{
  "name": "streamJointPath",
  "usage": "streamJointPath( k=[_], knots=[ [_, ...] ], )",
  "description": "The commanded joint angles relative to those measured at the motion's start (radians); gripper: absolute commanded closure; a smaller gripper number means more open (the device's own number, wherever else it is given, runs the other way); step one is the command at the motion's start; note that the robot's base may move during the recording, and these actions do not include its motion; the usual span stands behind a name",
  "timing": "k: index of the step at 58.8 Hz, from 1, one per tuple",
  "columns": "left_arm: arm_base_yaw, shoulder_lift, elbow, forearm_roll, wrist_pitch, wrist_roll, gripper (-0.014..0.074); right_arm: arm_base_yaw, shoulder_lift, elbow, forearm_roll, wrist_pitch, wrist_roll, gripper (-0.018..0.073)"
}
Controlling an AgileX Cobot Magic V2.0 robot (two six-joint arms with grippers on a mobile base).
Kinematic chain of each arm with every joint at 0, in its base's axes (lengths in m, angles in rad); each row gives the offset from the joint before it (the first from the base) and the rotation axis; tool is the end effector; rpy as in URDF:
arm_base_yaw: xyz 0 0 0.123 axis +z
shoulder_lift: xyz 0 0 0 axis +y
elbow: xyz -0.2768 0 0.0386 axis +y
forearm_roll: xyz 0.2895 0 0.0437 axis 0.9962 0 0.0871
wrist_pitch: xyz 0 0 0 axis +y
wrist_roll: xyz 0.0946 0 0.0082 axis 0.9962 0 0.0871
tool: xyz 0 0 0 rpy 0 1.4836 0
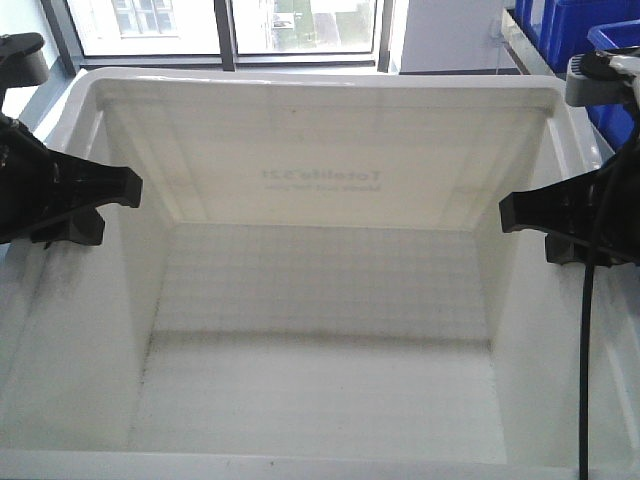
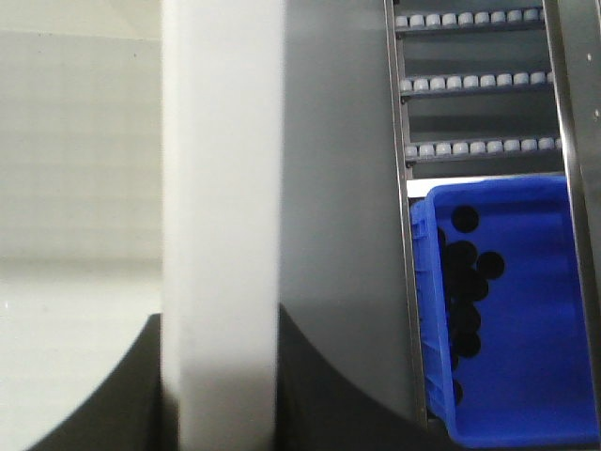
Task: Move bin from left to right shelf
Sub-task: 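Keep holding the tote while the base drives to the other shelf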
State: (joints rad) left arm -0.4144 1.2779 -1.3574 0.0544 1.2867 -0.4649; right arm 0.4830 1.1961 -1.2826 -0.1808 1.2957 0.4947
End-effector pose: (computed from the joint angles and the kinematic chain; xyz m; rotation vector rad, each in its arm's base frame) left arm 0.2614 -0.1096 0.3803 -0.0638 2.7030 -0.1957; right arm 0.2380 0.1063 0.3792 0.0030 2.6601 0.0670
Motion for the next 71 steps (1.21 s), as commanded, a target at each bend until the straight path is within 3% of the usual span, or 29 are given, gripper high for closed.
streamJointPath(
  k=[1,71],
  knots=[
    [-0.006,-0.039,-0.03,0.009,-0.045,0.01,0.0603,-0.005,-0.027,-0.042,-0.072,-0.01,0.011,0.0559],
    [-0.006,-0.039,-0.03,0.009,-0.044,0.01,0.0603,-0.005,-0.027,-0.042,-0.072,-0.01,0.011,0.0559]
  ],
)
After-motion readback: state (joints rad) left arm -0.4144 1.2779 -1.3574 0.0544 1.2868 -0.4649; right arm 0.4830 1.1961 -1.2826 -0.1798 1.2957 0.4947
